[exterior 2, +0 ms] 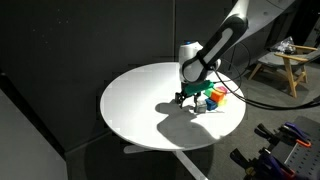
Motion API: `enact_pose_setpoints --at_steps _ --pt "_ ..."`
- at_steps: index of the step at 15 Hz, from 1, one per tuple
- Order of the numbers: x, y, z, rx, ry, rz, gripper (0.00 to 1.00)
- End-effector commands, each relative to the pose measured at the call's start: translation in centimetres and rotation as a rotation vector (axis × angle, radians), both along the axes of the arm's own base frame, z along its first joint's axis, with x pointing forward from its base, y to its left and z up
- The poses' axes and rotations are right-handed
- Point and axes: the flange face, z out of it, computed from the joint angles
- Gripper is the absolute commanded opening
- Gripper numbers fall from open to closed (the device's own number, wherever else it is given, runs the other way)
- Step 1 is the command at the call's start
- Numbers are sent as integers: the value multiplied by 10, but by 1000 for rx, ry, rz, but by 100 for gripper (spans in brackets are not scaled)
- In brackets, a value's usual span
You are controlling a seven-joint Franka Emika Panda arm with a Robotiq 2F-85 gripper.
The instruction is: Pick up the gray block and put it on the left side of the stacked blocks on the table, move the gray block a little to the right
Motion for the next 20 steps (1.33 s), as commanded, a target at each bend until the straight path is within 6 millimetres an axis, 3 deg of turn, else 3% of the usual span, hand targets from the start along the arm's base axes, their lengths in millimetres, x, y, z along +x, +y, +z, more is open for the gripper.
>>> enact_pose_setpoints --at_steps 1,8,20 --pt "4 -7 4 12 2 7 100" --pt "4 -6 13 -4 10 -8 100" --pt "-2 3 60 -41 46 -13 100"
